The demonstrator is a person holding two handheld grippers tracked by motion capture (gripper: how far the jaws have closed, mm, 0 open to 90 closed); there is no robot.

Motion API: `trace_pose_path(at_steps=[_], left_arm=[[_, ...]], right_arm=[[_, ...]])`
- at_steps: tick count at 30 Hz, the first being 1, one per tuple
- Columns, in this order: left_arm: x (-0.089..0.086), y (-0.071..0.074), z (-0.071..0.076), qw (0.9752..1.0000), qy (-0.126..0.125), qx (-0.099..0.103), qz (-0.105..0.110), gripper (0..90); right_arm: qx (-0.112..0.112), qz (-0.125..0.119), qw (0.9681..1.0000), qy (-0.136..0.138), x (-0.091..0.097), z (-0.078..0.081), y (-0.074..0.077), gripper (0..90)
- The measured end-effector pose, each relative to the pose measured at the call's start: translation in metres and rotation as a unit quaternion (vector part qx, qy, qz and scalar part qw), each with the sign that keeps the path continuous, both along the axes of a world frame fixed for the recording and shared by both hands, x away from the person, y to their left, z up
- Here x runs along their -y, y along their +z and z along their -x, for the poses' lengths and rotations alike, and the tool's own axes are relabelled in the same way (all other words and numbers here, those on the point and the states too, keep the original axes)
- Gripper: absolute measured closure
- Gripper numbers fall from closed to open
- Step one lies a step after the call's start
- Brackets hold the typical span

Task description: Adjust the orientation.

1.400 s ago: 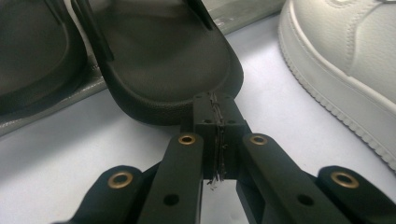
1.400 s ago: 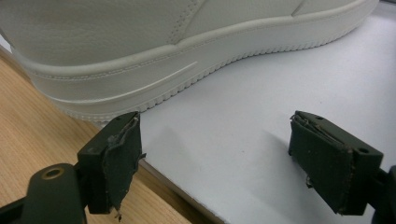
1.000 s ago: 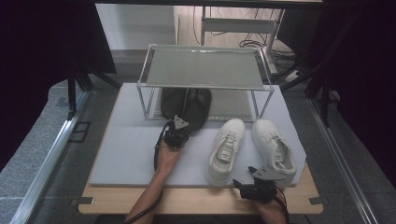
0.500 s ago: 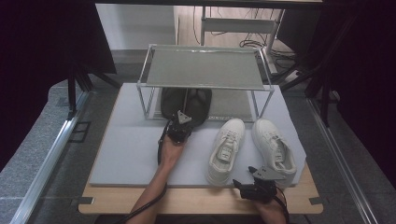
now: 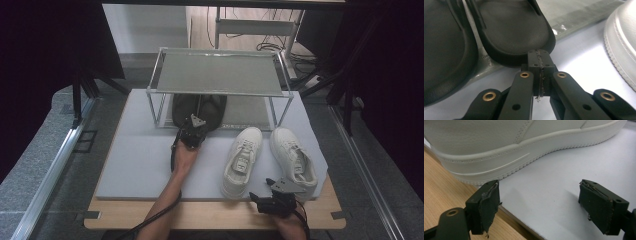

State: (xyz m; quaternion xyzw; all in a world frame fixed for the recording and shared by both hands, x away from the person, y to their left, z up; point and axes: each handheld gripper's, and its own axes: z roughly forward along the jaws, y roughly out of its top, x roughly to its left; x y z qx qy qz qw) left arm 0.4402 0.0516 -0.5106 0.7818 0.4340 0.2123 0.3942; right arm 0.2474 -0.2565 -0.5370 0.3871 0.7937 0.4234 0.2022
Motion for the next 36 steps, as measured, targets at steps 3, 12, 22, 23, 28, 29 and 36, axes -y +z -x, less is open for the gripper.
trace_pose_path(at_steps=[3, 12, 22, 23, 28, 29, 36], left_arm=[[0.0, 0.0, -0.003, 1.0, 0.002, 0.0, -0.004, 89.9], [0.0, -0.001, -0.011, 0.9999, 0.01, -0.001, 0.002, 89.9], [-0.002, 0.0, -0.007, 0.9999, 0.008, -0.005, 0.005, 89.6], [-0.002, 0.0, -0.006, 0.9999, 0.008, -0.005, 0.006, 89.3], [-0.004, 0.004, 0.0, 0.9999, -0.002, -0.006, 0.013, 86.5], [-0.004, 0.005, 0.001, 0.9998, -0.005, -0.008, 0.016, 85.4], [-0.008, 0.007, 0.012, 0.9995, -0.022, -0.012, 0.016, 78.8]], right_arm=[[0.0, 0.0, 1.0, 0.0, 0.0, 0.0, 0.0, 17.5], [0.0, 0.0, 1.0, 0.0, 0.0, 0.0, 0.0, 17.5], [0.0, -0.001, 1.0, 0.0, 0.0, 0.0, 0.0, 17.5], [0.0, -0.001, 1.0, 0.001, 0.0, 0.0, 0.0, 17.5], [0.0, 0.0, 1.0, 0.001, 0.0, 0.0, 0.0, 17.5], [0.0, -0.001, 1.0, 0.001, 0.0, 0.0, 0.0, 17.5], [0.0, 0.0, 1.0, 0.001, 0.0, 0.0, 0.0, 17.5]])
